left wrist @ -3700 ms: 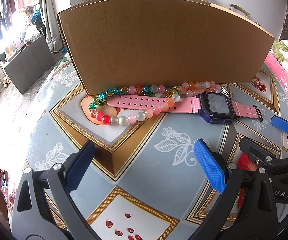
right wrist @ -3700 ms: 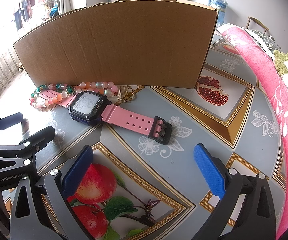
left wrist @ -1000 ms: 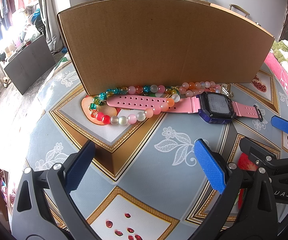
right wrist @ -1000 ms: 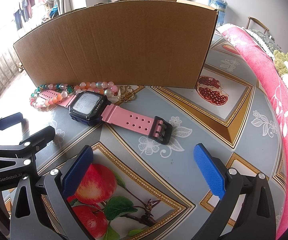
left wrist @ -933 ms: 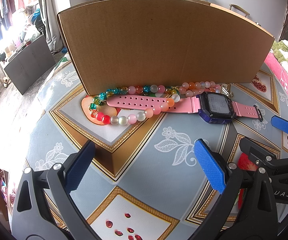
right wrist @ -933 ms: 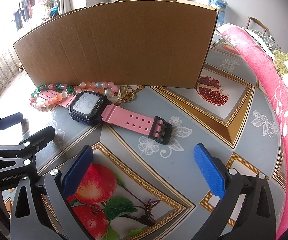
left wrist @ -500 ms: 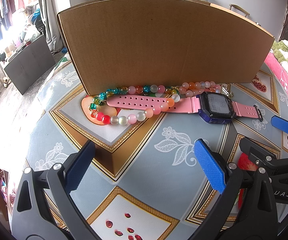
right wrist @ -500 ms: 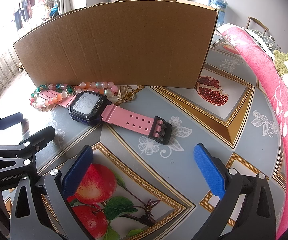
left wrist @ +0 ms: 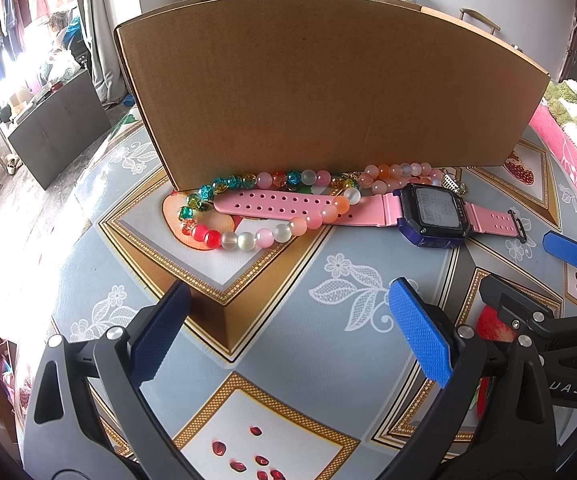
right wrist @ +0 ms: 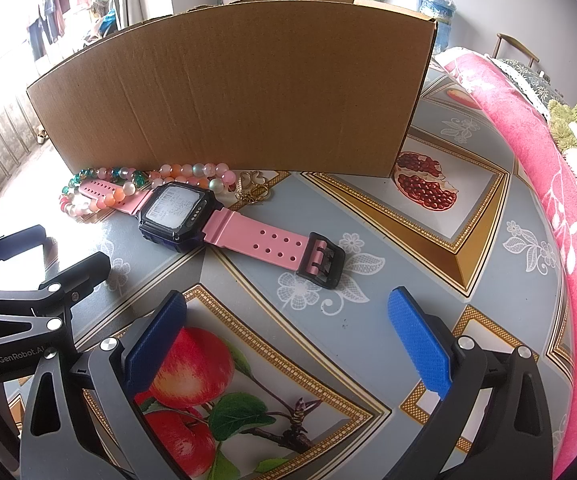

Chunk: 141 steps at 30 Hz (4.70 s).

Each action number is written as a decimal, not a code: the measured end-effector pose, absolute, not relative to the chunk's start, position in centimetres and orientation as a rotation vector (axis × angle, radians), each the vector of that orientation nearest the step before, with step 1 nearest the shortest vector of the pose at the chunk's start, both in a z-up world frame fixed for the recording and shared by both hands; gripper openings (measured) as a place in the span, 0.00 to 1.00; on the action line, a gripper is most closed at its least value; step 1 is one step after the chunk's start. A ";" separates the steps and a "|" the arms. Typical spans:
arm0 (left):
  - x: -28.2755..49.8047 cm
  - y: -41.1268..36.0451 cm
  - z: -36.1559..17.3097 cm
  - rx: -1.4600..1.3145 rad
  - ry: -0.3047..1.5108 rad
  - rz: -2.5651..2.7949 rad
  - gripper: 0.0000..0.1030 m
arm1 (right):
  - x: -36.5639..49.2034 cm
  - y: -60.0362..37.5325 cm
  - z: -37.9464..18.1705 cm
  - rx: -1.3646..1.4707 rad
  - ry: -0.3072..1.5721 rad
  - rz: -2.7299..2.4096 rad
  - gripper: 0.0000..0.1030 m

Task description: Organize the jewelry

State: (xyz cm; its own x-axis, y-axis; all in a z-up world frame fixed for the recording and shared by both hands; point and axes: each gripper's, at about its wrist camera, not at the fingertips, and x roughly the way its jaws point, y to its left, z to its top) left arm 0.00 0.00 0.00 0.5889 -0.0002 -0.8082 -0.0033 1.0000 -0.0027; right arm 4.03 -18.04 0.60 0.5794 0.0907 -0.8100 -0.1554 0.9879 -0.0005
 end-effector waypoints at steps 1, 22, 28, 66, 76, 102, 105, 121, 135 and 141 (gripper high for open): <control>0.0 0.0 0.0 -0.004 0.941 0.002 0.93 | 4.0 -18.0 0.6 -0.074 0.942 0.144 0.95; 0.0 0.0 0.0 -0.004 0.941 0.002 0.93 | 4.0 -18.0 0.6 -0.074 0.942 0.144 0.95; 0.0 0.0 0.0 -0.004 0.941 0.002 0.93 | 4.0 -18.0 0.6 -0.074 0.942 0.144 0.95; 0.0 0.0 0.0 -0.004 0.941 0.002 0.93 | 4.0 -18.1 0.6 -0.074 0.942 0.144 0.95; 0.0 0.0 0.0 -0.004 0.941 0.002 0.93 | 4.0 -18.1 0.6 -0.074 0.942 0.144 0.95; -0.9 0.3 0.3 0.121 0.911 -0.230 0.92 | 4.3 -18.4 0.6 -0.090 0.941 0.180 0.95; -2.0 -0.9 2.2 0.243 0.787 -0.356 0.75 | 3.7 -18.8 0.9 -0.067 0.935 0.224 0.95; 3.4 -5.5 1.6 0.515 0.831 -0.772 0.61 | 3.8 -25.2 1.6 0.159 0.924 0.288 0.56; 0.1 -3.8 2.3 0.208 0.983 -1.018 0.68 | 3.9 -24.8 1.3 0.113 0.887 0.274 0.56; 0.2 -1.8 1.7 0.215 0.989 -0.948 0.73 | 3.9 -24.5 1.3 0.085 0.888 0.266 0.57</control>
